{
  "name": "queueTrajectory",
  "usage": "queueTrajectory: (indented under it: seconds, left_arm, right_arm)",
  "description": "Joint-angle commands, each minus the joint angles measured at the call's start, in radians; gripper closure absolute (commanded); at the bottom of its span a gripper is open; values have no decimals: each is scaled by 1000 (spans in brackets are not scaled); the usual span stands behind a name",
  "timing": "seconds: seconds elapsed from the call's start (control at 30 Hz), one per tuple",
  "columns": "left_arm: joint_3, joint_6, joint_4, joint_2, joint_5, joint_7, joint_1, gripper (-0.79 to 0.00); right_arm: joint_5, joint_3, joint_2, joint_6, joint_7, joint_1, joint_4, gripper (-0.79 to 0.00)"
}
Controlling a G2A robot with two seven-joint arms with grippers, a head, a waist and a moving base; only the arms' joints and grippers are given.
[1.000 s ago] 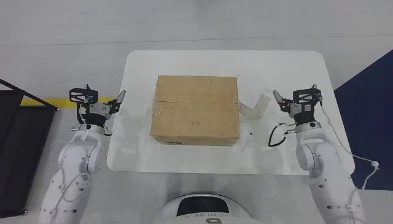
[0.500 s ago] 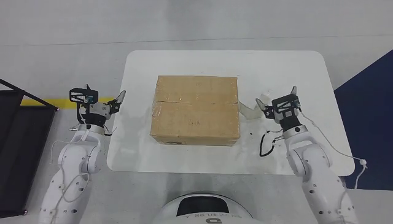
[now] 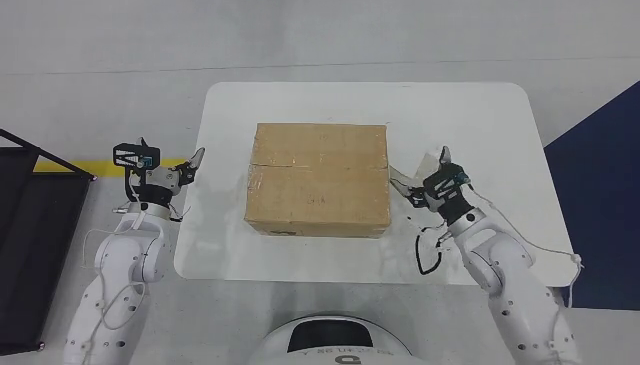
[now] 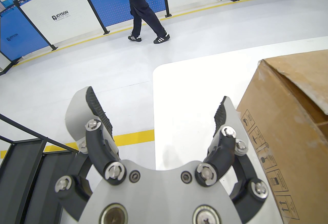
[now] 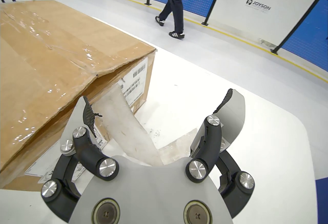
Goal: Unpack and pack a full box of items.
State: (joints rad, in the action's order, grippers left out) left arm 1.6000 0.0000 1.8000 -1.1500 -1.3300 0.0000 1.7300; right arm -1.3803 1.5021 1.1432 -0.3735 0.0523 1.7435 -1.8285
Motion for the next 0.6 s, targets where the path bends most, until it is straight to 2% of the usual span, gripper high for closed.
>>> queueTrajectory:
  seconds: [0.0, 0.2, 0.37, 0.47, 0.57]
  left_arm:
    - [0, 0, 0, 0, 0, 0, 0, -785]
    - [0, 0, 0, 0, 0, 0, 0, -785]
    - [0, 0, 0, 0, 0, 0, 0, -785]
    - [0, 0, 0, 0, 0, 0, 0, -785]
    - [0, 0, 0, 0, 0, 0, 0, -785]
  right_arm:
    - [61, 9, -2, -68, -14, -12, 13, -785]
    - [199, 39, -14, -275, -60, -53, 57, -785]
    - [240, 57, -21, -355, -75, -72, 79, -785]
    - [260, 61, -27, -443, -67, -73, 81, -785]
    - [284, 64, -35, -586, -49, -62, 76, -785]
